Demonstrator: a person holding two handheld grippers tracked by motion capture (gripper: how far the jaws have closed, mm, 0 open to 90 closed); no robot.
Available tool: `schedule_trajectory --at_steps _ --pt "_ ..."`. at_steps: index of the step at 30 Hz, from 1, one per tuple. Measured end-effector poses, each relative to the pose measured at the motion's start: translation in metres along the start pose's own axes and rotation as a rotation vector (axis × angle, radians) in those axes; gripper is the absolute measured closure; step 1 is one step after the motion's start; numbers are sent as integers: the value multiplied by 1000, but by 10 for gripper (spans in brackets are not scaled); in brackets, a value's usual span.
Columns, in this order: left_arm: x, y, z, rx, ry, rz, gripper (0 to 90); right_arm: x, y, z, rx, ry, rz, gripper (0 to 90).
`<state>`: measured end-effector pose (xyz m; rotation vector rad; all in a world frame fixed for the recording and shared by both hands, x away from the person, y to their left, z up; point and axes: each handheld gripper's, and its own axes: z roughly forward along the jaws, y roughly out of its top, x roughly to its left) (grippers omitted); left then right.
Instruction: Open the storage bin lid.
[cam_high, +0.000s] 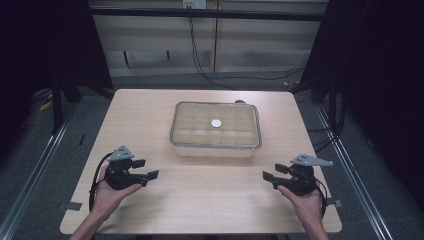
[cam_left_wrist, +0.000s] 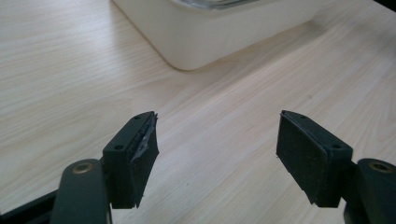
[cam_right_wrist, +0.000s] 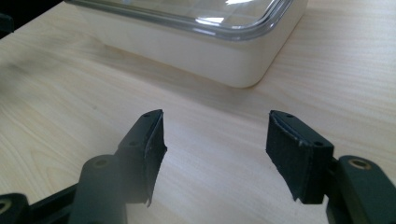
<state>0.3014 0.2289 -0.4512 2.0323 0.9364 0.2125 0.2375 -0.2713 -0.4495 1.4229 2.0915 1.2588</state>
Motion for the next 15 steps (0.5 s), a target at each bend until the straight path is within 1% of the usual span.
schedule_trajectory --at_steps 2,3,4,6,7,8,10,11,12,13,15 --pt "-1 4 1 -5 -18 3 292 -2 3 1 -6 3 4 374" --pt "0 6 2 -4 -29 6 291 -3 5 1 -18 4 15 374" --pt "0 8 3 -10 -27 3 290 -5 7 2 -25 9 24 374" --pt "1 12 7 -5 -29 4 270 -7 13 4 -34 5 22 373" --pt "1 12 7 -5 -29 4 269 -8 16 4 -44 13 19 371" --pt "3 18 9 -13 -31 6 269 -8 20 5 -52 20 21 358" --pt "4 22 10 -25 -26 0 269 -9 28 5 -68 28 11 350" --pt "4 22 10 -25 -26 0 267 -9 28 5 -68 28 11 350" --pt "4 27 10 -28 -22 1 270 -9 36 7 -72 40 4 333" --pt "5 29 10 -24 -18 6 273 -9 40 8 -74 43 1 321" --pt "5 31 10 -32 -24 -1 286 -9 43 9 -70 42 -5 308"
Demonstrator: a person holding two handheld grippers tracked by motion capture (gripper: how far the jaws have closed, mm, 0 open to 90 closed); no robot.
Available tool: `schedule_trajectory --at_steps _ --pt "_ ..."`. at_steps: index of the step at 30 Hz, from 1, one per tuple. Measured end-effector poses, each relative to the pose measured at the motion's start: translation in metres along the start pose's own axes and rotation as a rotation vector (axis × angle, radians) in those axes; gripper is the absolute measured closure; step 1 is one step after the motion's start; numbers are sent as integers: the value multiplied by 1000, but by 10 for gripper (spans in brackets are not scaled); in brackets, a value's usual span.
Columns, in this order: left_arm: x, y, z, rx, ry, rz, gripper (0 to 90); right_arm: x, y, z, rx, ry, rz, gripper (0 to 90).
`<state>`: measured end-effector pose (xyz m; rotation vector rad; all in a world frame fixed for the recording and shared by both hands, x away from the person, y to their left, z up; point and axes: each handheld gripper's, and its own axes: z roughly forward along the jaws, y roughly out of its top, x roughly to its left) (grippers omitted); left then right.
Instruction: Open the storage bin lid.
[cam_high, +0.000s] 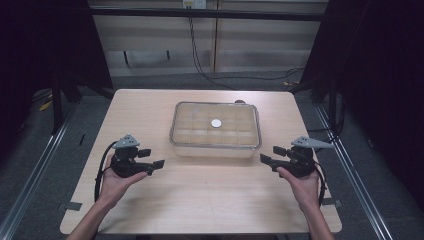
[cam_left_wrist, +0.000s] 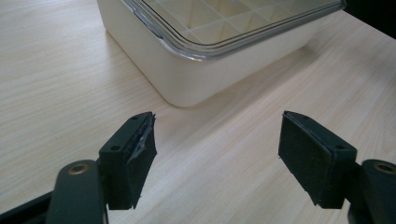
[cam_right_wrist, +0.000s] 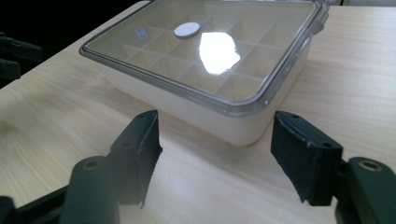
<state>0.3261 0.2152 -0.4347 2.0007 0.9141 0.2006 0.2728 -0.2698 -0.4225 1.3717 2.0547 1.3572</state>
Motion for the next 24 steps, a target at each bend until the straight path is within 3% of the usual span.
schedule_trajectory --at_steps 2,6,7,15,18,20,24 --pt "1 1 2 13 -3 17 297 0 6 7 8 11 -14 312" --pt "3 2 9 27 -9 9 301 -4 7 17 23 6 -28 300" --pt "5 3 11 35 -7 7 300 -9 10 20 17 -3 -18 261" --pt "16 22 16 -6 11 -32 283 -22 25 29 49 -15 7 254" --pt "14 28 17 6 29 2 277 -27 30 29 33 -13 28 254" --pt "14 33 17 1 15 10 275 -31 34 28 14 -9 30 261" --pt "17 42 21 -2 8 1 279 -37 42 32 29 2 31 282"
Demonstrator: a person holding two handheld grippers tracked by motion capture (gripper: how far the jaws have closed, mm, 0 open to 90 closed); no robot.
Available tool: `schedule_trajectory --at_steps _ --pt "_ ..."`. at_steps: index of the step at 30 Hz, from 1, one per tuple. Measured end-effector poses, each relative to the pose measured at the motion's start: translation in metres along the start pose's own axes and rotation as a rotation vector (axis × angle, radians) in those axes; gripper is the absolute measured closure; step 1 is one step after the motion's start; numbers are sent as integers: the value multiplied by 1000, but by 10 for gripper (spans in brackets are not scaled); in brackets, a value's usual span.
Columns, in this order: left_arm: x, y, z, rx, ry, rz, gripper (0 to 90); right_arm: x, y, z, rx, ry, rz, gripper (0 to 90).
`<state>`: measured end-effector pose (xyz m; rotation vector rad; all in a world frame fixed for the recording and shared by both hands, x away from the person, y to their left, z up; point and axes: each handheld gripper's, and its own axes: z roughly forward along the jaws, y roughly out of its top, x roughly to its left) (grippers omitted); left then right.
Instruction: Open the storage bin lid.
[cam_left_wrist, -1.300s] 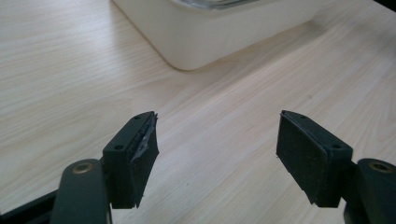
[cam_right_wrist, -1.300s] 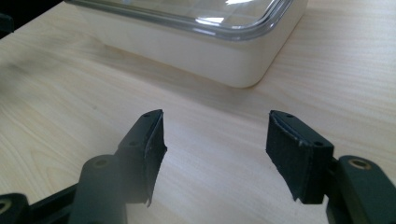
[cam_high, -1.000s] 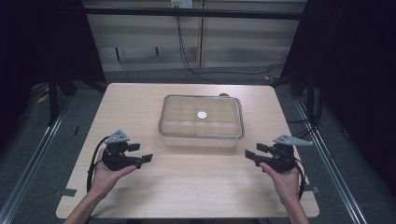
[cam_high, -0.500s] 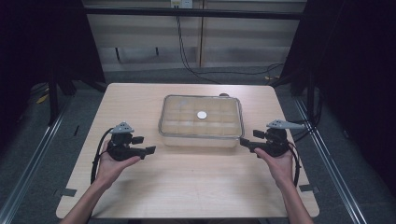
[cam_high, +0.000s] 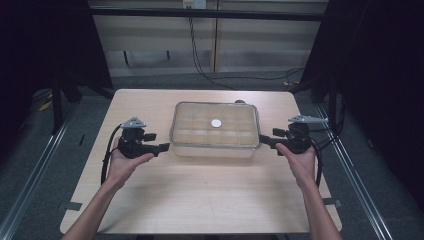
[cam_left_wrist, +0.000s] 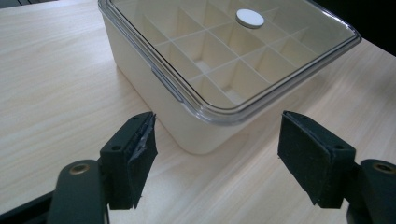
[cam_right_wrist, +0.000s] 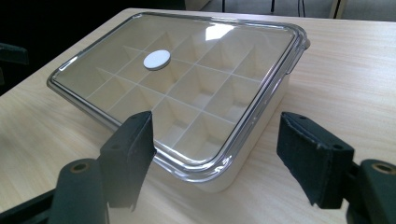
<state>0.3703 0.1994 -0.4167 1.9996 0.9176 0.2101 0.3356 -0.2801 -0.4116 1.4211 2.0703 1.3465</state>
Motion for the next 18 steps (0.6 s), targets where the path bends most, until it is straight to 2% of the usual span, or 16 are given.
schedule_trajectory --at_steps 4,6,9,13,16,18 --pt "9 8 3 -2 9 -32 277 -3 7 6 17 8 -1 286" --pt "12 12 6 3 8 -40 283 -5 8 11 20 22 13 289" --pt "13 16 12 20 7 -31 284 -7 10 19 54 10 6 289" --pt "12 22 19 30 17 -15 287 -8 14 28 67 10 -2 303" --pt "13 24 22 29 25 -18 282 -8 17 33 70 11 0 302" --pt "13 28 24 10 46 -12 281 -8 23 38 85 4 2 301"
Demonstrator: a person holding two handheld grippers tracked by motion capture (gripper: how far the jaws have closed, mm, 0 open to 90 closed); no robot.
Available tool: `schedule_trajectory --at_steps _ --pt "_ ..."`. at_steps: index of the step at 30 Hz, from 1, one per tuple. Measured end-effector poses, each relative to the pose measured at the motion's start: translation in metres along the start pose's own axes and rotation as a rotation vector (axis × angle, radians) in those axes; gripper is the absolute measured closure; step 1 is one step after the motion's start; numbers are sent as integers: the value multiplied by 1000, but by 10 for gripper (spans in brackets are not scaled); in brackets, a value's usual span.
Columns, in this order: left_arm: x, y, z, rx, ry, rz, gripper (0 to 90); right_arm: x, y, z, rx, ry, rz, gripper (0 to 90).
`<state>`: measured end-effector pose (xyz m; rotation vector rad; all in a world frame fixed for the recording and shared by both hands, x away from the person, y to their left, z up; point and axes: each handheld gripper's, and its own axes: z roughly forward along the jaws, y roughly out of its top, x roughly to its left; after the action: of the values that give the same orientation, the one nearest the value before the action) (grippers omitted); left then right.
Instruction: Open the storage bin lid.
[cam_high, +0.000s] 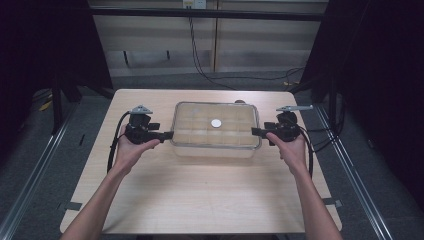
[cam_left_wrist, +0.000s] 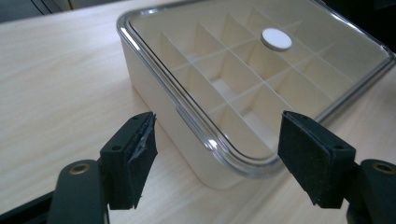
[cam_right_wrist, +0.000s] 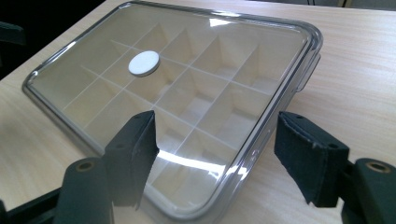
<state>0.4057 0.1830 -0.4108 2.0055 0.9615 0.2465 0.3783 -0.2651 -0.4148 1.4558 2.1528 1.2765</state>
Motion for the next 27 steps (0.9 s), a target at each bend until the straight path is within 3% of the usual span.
schedule_trajectory --at_steps 4,11,13,20,22,23,27 --pt "0 4 4 36 -10 19 281 -3 7 8 16 -21 -1 282" --pt "6 10 11 36 -10 -8 284 -4 17 16 28 -33 -26 282" --pt "9 13 16 33 -10 -31 279 -8 19 19 36 -39 -17 282" --pt "14 13 28 53 -14 -47 271 -16 22 29 45 -39 4 277" --pt "14 12 31 64 -12 -45 267 -17 22 31 50 -37 7 256" --pt "14 11 34 68 -15 -62 263 -18 21 37 70 -34 25 229" --pt "13 9 41 84 -23 -48 249 -21 18 46 96 -39 41 221"
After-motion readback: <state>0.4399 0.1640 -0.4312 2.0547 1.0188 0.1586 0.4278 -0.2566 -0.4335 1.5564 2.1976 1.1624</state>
